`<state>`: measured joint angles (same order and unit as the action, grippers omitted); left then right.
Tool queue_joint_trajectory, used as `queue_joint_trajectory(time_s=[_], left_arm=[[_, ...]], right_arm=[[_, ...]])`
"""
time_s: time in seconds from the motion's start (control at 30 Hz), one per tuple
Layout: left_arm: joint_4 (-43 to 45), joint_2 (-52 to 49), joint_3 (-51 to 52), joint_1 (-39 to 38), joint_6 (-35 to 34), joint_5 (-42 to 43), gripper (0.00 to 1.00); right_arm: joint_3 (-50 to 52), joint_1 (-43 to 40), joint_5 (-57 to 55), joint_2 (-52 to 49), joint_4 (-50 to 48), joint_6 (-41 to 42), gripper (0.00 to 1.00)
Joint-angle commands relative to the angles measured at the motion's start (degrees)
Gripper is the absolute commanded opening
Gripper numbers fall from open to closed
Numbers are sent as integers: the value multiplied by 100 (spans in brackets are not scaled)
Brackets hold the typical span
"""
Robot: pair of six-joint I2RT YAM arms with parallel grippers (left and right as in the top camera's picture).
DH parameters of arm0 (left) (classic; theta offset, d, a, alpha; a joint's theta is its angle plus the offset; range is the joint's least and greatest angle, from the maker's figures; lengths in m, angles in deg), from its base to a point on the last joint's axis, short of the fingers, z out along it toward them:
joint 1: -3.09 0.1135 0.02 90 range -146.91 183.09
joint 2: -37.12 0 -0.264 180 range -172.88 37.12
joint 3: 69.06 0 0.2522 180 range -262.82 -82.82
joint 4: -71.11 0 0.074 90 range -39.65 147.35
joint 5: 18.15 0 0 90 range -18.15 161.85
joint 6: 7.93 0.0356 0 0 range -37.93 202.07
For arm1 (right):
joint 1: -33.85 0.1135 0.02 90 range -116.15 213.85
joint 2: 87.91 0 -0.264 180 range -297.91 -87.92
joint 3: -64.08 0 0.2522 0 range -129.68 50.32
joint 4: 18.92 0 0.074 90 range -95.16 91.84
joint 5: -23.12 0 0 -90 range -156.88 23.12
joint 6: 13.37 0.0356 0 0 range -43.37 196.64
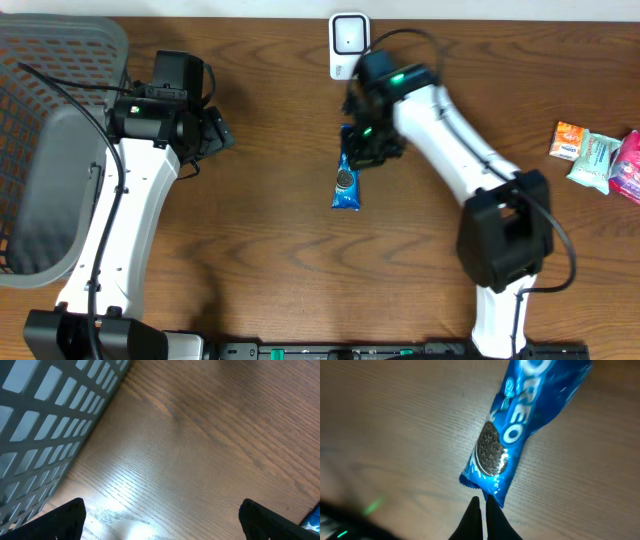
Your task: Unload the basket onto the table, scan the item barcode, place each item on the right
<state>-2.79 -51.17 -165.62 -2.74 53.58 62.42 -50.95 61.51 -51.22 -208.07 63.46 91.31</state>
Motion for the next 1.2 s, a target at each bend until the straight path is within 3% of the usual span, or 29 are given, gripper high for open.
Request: queue_joint_trajectory(time_s=[0.0,0.23,0.47,0.87,1.17], left_arm=[[-26,31,17,2,-31,-114,98],[-26,31,17,2,-31,-114,98],[-26,31,17,2,-31,-114,98],[-26,31,17,2,-31,-114,98],[-26,31,17,2,-31,-114,98]], right_arm=[[247,337,-1169,-201,-166,763,5],[1064,498,-1451,-205,-833,1335,2],[1333,404,-1554,-203,-789,1266,1],[-345,125,-1556,-197,-146,1209,6],[-87,-79,-1541,-225,-1073,1408,11]])
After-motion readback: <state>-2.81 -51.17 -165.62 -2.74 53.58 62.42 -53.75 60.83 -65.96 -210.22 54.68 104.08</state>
